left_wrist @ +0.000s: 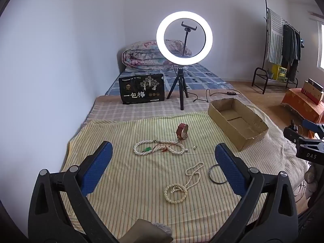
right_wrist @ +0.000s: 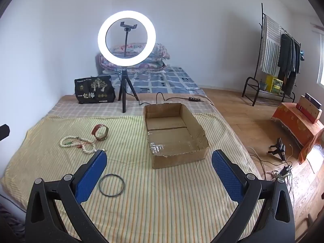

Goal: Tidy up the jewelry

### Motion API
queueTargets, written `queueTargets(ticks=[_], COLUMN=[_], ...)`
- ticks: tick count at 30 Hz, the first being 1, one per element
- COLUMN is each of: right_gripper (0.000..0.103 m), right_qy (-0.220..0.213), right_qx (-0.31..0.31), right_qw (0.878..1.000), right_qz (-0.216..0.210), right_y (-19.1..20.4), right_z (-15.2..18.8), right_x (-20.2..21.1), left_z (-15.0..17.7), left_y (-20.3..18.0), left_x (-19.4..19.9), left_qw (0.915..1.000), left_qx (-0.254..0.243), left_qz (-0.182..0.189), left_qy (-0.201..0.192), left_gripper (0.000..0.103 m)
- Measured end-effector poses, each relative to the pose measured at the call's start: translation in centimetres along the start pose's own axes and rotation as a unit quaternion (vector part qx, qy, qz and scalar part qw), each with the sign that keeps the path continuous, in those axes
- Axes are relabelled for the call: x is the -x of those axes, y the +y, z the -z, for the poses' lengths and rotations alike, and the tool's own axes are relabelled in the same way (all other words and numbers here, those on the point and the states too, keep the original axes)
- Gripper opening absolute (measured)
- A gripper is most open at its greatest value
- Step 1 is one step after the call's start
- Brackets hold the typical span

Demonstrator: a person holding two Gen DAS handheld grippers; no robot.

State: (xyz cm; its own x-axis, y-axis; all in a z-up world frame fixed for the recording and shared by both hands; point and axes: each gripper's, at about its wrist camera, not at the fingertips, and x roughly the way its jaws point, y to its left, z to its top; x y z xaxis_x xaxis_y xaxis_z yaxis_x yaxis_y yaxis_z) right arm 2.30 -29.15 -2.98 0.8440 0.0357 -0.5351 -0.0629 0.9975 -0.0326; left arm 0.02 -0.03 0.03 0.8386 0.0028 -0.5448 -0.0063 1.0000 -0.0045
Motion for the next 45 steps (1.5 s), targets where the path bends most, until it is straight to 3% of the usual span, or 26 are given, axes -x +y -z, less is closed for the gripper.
queueTargets(ticks=[10,25,45], right_gripper=[0.103,0.103,0.103], right_qy=[-0.005,0.008,0.010], right_qx=[0.006,0.000,-0.007], right_qw=[1.000,1.000,1.000], right_qz=[0.005,0.010,0.009], right_y=[0.0,-0.1,-0.3], right_z=[0.1,0.4,0.6], right_x=[0.0,-0.3,-0.3], left_z=[-0.2,1.0,0.6], left_y=[0.1,-1.3,-1.0], left_x=[0.0,0.2,0.1], left_qw=[0.9999,0.9997,0.9999], left_qx=[-0.003,-0.024,-0.014], left_qz=[-0.007,0.000,-0.002], left_qy=[-0.014,-0.005,-0.008], left_gripper=[0.103,0.103,0.103])
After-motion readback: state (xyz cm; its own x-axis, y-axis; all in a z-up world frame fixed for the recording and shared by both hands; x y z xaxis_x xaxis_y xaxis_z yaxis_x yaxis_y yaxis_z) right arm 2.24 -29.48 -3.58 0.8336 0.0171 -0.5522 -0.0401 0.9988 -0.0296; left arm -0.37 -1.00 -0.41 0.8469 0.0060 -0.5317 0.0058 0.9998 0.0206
